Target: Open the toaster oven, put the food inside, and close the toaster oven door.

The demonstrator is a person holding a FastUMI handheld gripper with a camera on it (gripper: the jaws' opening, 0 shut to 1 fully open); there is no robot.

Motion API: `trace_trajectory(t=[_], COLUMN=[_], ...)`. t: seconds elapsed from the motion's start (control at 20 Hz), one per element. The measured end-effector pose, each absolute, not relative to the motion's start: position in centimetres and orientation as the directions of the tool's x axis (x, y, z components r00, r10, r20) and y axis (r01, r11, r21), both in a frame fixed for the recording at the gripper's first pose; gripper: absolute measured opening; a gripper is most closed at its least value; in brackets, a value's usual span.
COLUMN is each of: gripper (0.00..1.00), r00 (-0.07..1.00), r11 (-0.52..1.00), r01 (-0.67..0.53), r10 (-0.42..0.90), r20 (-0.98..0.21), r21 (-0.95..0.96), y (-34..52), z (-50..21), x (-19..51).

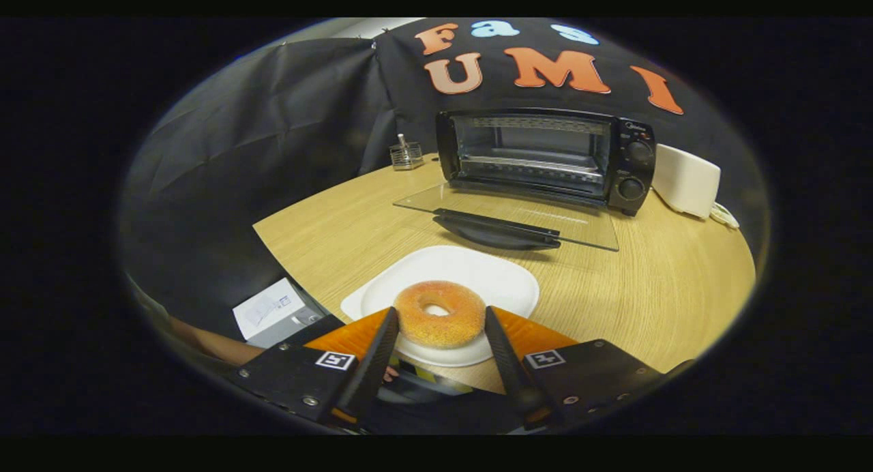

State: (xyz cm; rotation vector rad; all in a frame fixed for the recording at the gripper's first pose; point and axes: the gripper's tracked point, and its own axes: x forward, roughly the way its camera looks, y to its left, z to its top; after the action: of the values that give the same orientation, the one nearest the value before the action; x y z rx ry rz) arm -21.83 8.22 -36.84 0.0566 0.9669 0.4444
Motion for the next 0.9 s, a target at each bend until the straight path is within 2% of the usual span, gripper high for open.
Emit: trace_trajectory(t=[0.15, 0.2, 0.4, 0.55, 0.9], gripper=[0.59, 0.5, 0.31, 0.26, 0.26], r00=[0.491, 0.491, 0.559, 0.602, 0.71], r11=[0.911, 0.912, 0.914, 0.895, 0.843], r01=[-0.319, -0.302, -0.219, -0.195, -0.148], r10=[0.394, 0.399, 0.405, 0.432, 0.455], r20=[-0.777, -0.775, -0.723, -0.672, -0.538], r21=[0.261, 0.278, 0.343, 0.4, 0.517], y=[8.2, 8.3, 8.0, 8.9, 10.7], z=[-36.6, -36.7, -35.1, -33.8, -30.3], x=[-21.5, -21.4, -18.7, -16.4, -9.1])
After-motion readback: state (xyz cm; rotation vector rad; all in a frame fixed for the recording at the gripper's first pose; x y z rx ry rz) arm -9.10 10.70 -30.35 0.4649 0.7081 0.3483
